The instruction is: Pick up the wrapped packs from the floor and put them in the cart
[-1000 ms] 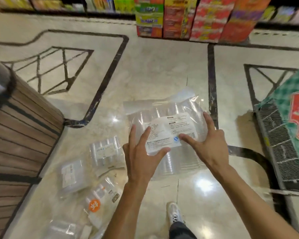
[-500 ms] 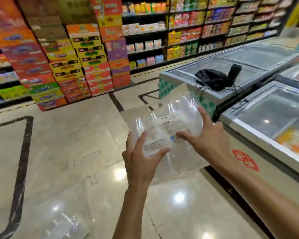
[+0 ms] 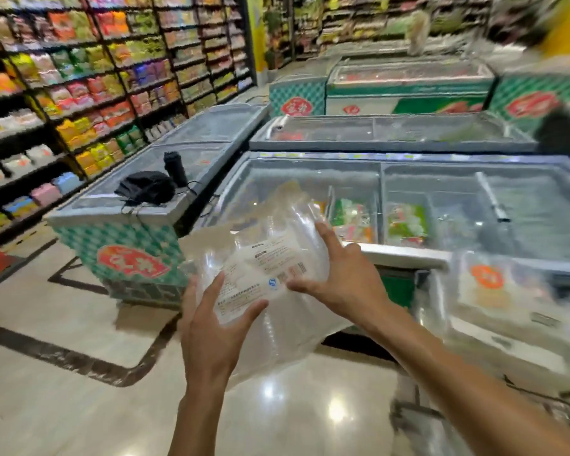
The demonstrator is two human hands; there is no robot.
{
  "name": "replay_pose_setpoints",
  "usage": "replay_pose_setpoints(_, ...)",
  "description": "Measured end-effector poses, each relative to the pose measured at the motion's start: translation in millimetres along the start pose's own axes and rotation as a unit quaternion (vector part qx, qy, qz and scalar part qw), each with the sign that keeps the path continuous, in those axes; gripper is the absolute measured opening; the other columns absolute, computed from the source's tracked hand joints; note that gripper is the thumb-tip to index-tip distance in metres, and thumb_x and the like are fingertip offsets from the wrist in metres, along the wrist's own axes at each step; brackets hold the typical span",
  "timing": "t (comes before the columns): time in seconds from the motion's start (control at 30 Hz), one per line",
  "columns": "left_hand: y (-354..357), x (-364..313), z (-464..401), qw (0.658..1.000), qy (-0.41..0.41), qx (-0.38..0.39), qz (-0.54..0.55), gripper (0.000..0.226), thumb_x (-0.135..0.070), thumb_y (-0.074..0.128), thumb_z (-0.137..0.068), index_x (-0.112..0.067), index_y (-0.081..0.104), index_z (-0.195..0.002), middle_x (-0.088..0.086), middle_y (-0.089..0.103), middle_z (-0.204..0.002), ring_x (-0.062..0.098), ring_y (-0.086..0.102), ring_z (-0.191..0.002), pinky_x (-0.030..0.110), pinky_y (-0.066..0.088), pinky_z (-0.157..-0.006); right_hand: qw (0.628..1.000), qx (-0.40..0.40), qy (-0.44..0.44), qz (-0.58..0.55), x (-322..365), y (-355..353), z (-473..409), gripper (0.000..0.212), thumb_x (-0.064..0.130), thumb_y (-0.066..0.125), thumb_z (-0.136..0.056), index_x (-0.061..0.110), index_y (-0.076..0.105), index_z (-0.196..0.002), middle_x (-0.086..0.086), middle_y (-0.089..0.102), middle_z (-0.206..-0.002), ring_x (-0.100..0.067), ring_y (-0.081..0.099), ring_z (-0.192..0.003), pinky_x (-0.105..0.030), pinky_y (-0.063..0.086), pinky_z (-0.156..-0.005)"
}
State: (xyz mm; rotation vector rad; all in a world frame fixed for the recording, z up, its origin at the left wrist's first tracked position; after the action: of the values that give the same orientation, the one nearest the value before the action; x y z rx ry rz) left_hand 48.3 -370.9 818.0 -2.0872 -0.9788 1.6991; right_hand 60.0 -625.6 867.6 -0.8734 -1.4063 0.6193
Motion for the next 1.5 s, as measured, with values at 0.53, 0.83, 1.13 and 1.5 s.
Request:
replay_pose_setpoints(0.53,372.7,-284.6,116.6,0.952,0.1,0.272,0.097,0.097,-0.078,0.075,-0.06,-0.042,0.049,-0.147,-0.007,0.016,-0.17,0.022,0.022,-0.154,0.049,0.027,-0.119,0.954,-0.14,0.265,0.026,-387.5,-239.8,84.5,0.117,0.078,0.073,-0.067,0.052,0.001,-0.155,-0.017,0.043,-0.143,-0.037,0.046,-0.13,-0.045,0.044,-0.103)
replay_pose_setpoints(0.83,547.2,-387.7,147.2,0.92,0.1,0.342,0.161,0.095,-0.077,0.078,-0.061,-0.044,0.05,-0.145,-0.012,0.018,-0.168,0.016,0.018,-0.154,0.047,0.024,-0.12,0.951,-0.111,0.285,0.038,-534.7,-342.8,74.1,0.122,0.075,0.079,-0.062,0.053,0.003,-0.155,-0.006,0.046,-0.145,-0.028,0.051,-0.13,-0.049,0.044,-0.108)
replay_pose_setpoints(1.13,697.5,-480.4,200.1,0.888,0.081,0.412,0.185,0.094,-0.07,0.078,-0.064,-0.038,0.05,-0.148,-0.008,0.022,-0.167,0.011,0.021,-0.153,0.031,0.02,-0.115,0.933,-0.18,0.27,-0.153,-700.1,-423.0,79.1,0.104,0.069,0.083,-0.063,0.051,0.032,-0.152,0.012,0.048,-0.139,-0.012,0.053,-0.12,-0.035,0.05,-0.096)
replay_pose_setpoints(1.5,826.0,-509.9,272.1,0.876,-0.009,0.46,0.145,0.091,-0.08,0.071,-0.069,-0.046,0.042,-0.149,-0.015,0.011,-0.168,-0.008,0.009,-0.143,0.029,0.013,-0.114,0.905,-0.189,0.278,-0.26,-877.1,-461.9,50.0,0.066,0.062,0.082,-0.07,0.037,0.067,-0.129,0.011,0.053,-0.134,-0.01,0.059,-0.111,-0.031,0.046,-0.098)
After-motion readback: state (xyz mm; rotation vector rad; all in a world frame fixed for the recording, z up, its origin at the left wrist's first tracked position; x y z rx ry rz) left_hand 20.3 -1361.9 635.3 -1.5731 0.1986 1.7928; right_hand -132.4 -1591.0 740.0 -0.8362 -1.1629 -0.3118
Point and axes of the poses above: each hand's wrist, its own z-axis away from the middle knuckle, its own y-axis out of the palm, x = y × z, the point moved 9 cm from there along -z, towards the middle knuckle
